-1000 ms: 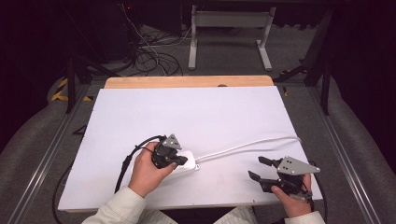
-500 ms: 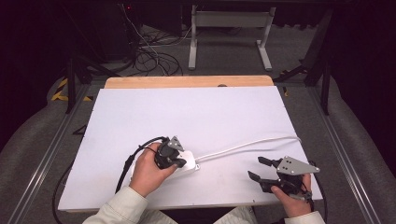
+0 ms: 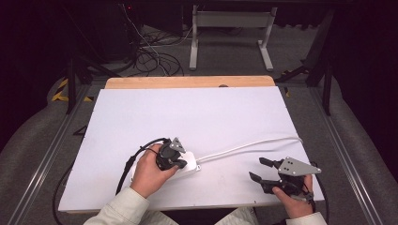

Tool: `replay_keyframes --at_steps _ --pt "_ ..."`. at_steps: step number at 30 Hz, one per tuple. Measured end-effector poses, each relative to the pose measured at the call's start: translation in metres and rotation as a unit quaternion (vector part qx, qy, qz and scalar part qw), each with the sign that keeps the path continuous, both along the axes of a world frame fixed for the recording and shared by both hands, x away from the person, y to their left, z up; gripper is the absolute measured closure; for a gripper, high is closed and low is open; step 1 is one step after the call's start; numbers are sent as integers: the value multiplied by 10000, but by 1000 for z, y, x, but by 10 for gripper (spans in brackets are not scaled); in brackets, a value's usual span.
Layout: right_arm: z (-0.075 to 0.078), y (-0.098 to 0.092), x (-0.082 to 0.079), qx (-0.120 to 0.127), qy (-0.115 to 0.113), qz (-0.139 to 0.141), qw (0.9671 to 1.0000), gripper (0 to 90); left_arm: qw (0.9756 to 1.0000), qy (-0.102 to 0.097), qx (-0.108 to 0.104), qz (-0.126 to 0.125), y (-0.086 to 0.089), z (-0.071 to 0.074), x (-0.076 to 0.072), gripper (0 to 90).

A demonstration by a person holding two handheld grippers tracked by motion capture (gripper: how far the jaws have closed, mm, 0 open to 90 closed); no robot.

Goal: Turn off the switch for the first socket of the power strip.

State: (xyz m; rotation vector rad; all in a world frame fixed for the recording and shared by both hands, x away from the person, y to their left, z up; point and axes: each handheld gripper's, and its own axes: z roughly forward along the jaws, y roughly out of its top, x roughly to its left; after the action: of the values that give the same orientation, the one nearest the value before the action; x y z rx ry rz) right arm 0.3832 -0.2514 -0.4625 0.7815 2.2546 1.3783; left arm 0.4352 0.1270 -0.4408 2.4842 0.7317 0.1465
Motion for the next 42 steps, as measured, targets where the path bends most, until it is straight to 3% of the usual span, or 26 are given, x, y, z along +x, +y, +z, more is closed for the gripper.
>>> replay_keyframes --at_steps 22,39,42 --pt "-1 2 0 -17 31 17 10000 355 9996 -128 220 79 -6 0 -5 900" --pt "-1 2 -1 -24 31 20 10000 355 9997 -51 197 118 -5 -1 -4 900" --pt "-1 2 -1 -28 26 21 10000 355 9999 -54 86 130 -3 -2 -4 900"
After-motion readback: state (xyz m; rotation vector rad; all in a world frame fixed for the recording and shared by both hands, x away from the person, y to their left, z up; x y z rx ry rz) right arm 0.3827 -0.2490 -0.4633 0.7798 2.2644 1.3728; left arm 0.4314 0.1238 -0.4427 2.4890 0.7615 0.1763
